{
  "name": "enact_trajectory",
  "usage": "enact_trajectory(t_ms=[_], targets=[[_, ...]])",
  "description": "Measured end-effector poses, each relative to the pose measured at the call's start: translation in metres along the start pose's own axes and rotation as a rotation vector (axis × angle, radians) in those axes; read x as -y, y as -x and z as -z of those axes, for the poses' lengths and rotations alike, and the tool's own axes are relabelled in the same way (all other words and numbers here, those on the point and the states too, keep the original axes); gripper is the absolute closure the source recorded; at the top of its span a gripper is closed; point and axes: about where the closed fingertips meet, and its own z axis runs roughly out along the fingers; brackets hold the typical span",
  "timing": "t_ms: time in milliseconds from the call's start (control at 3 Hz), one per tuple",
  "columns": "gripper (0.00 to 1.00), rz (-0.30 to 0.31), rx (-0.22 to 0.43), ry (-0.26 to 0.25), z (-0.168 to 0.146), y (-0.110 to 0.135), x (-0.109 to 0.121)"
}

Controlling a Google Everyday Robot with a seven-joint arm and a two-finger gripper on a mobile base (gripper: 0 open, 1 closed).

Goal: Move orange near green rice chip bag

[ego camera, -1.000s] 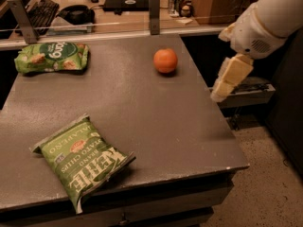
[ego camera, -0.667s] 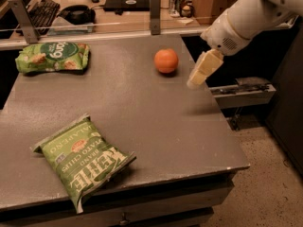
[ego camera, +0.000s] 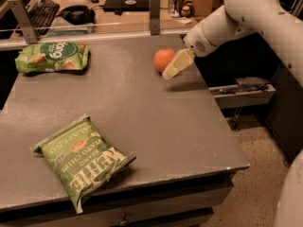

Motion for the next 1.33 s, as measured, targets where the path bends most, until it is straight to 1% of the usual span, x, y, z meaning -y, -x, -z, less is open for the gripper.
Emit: enact_trajectory(t_ms=[333, 667, 1000, 1333], targets=[[0.03, -0.090, 0.041, 0.040, -0.030, 0.006, 0.009], [0.26, -0.127, 0.053, 0.077, -0.041, 0.011, 0.006], [0.49, -0.137, 0.084, 0.091, -0.036, 0.016, 0.004], [0.72, -0.119, 0.150, 0.066, -0.008, 0.033, 0.004]])
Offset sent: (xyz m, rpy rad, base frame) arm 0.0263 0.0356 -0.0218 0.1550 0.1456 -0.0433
